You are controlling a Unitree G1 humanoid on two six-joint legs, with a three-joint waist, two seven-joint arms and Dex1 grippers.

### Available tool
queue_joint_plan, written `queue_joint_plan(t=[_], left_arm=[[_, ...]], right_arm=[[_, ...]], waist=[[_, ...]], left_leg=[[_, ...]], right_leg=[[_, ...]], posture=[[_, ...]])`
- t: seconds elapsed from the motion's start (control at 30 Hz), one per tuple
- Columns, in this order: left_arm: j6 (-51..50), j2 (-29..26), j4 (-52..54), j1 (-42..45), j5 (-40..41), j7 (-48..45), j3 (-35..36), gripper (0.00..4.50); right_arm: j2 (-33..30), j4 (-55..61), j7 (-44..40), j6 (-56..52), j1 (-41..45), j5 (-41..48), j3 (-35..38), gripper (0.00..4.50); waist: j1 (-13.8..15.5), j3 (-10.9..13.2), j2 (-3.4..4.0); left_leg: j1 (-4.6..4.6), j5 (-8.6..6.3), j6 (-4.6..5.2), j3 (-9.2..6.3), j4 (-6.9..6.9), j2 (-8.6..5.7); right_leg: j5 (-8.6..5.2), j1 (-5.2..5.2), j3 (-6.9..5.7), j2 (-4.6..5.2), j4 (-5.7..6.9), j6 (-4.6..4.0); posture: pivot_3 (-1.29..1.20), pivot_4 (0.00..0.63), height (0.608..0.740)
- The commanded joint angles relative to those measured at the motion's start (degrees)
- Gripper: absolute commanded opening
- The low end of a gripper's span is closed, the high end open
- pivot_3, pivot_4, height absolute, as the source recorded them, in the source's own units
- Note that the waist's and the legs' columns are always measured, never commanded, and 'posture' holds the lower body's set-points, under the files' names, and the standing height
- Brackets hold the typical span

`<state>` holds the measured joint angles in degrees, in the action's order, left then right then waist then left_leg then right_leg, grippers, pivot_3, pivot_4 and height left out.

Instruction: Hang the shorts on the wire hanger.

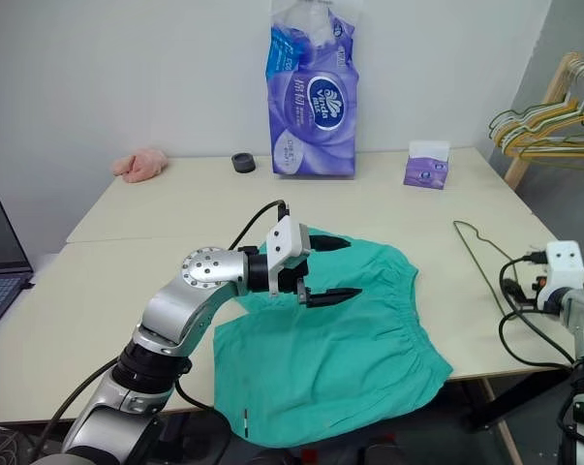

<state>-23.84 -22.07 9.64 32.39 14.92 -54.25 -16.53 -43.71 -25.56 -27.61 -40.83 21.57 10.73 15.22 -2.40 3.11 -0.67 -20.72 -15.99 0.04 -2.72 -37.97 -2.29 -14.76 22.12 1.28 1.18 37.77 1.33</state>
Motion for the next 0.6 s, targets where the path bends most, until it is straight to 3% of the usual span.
queue_joint_plan(t=[0.03,0.2,0.3,0.6], left_arm=[[1.5,1.3,0.3,1.8,-0.4,0.7,-0.4,4.47],[1.9,1.7,0.7,1.4,-0.8,0.6,-0.8,4.47],[2.4,1.4,0.3,1.3,-1.1,0.4,-0.8,4.5],[2.8,2.0,-0.2,1.4,-1.3,0.3,-1.2,4.5]], right_arm=[[-0.4,-2.3,-1.0,2.3,1.5,-0.6,-0.6,4.5],[-0.2,-7.1,-0.5,2.7,1.5,-1.0,-0.5,4.5],[0.0,-8.5,-1.0,0.9,1.3,-0.1,0.0,3.94],[0.5,-9.3,-1.4,0.0,-2.2,-2.0,-3.2,0.92]], waist=[[-0.1,0.0,0.1],[-0.2,0.0,0.1],[-0.1,0.0,0.09],[0.6,0.0,-0.14]], left_leg=[[0.0,0.0,0.01,0.02,0.0,-0.01],[0.02,-0.01,0.02,0.01,-0.02,-0.01],[0.04,-0.01,0.02,-0.01,-0.03,-0.01],[0.3,-0.02,0.03,-0.16,-0.06,-0.01]], right_leg=[[0.0,0.0,0.03,0.0,0.0,0.01],[0.0,-0.03,0.03,0.0,0.0,0.04],[-0.01,-0.07,0.02,0.0,-0.02,0.06],[-0.08,-0.45,-0.14,0.0,-0.18,0.21]], posture=[[-0.09,0.042,0.74],[-0.09,0.043,0.74],[-0.09,0.045,0.74],[-0.1,0.05,0.74]])
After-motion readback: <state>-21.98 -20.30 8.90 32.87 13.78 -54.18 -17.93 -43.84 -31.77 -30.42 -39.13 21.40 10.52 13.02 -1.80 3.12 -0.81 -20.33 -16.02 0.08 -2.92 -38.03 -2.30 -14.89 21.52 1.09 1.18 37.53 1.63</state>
